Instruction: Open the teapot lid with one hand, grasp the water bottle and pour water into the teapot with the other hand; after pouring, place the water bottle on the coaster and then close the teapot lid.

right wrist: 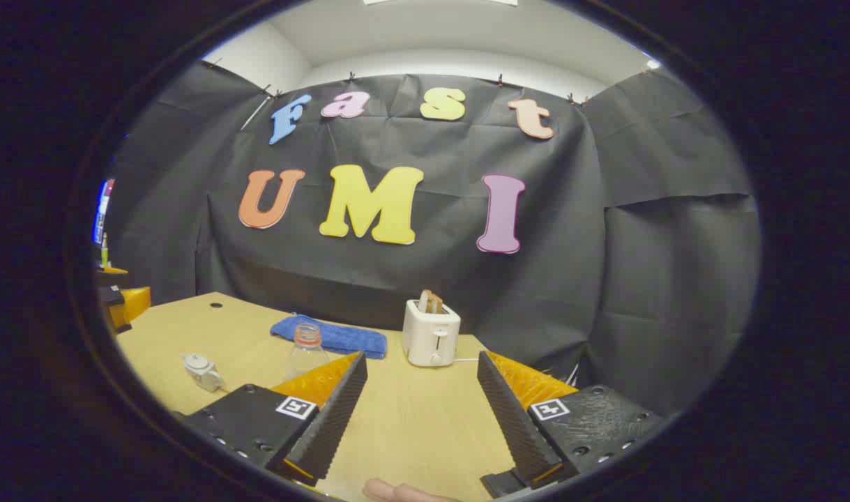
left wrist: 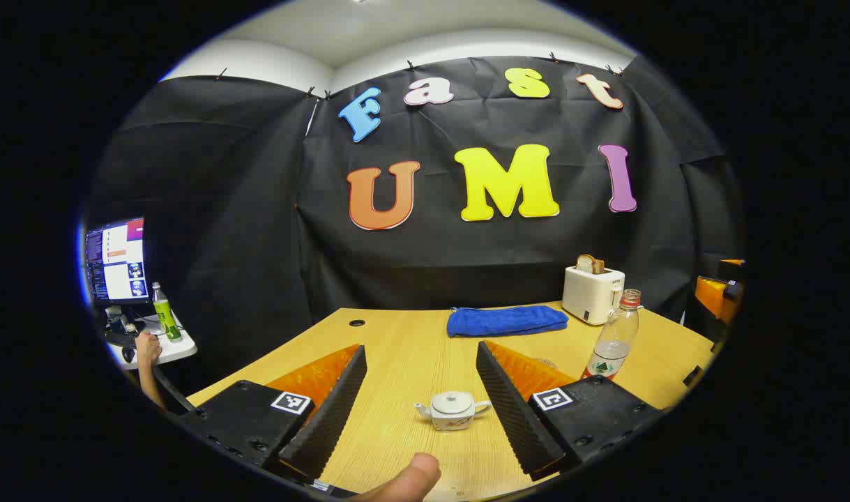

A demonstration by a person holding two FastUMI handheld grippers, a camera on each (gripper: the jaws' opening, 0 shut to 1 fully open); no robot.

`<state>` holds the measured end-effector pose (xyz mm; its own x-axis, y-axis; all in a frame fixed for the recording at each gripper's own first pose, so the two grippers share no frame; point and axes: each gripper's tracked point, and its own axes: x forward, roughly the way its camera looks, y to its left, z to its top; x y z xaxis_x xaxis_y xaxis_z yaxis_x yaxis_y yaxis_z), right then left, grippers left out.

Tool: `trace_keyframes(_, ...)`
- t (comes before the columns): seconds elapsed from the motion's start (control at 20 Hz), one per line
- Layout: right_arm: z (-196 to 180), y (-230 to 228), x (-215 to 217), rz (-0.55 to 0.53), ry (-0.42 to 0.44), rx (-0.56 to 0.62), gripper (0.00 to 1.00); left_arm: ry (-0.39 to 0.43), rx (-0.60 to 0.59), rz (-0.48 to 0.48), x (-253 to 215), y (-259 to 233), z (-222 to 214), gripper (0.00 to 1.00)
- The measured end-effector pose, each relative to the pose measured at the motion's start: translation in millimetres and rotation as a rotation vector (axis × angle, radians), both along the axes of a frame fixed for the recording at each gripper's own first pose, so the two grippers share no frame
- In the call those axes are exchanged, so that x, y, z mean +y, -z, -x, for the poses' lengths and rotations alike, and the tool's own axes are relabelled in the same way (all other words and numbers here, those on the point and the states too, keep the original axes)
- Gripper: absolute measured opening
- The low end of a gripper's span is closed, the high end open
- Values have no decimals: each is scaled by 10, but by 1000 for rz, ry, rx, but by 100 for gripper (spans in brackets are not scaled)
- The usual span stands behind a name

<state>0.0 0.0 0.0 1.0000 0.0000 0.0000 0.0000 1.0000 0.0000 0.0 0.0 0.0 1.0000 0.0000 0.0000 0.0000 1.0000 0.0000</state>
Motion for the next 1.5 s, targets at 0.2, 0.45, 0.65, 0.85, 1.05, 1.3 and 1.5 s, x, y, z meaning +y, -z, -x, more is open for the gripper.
trace_keyframes(0.2, 32, -33, 18, -5, -7, -12, 97, -1, 10, 8, 12, 26, -4, 99)
trace_keyframes(0.45, 27, -8, 41, 1, -21, 0, 98, 6, 14, 3, -12, 58, -25, 99)
trace_keyframes(0.65, 12, -4, 24, 6, -12, -1, 97, 11, 15, 11, -38, 89, -58, 99)
trace_keyframes(0.85, -10, 27, 16, 12, -6, 8, 95, 39, 13, 28, -110, 136, -150, 99)
trace_keyframes(1.05, -1, -14, 29, 24, -7, -14, 97, 53, 12, 60, -142, 270, -360, 100)
trace_keyframes(1.3, -43, 31, 54, 34, -13, -18, 97, 72, 32, 72, -230, 592, -682, 99)
trace_keyframes(1.5, -90, 84, 47, 54, 5, -3, 95, 112, 60, 58, -349, 852, -839, 99)
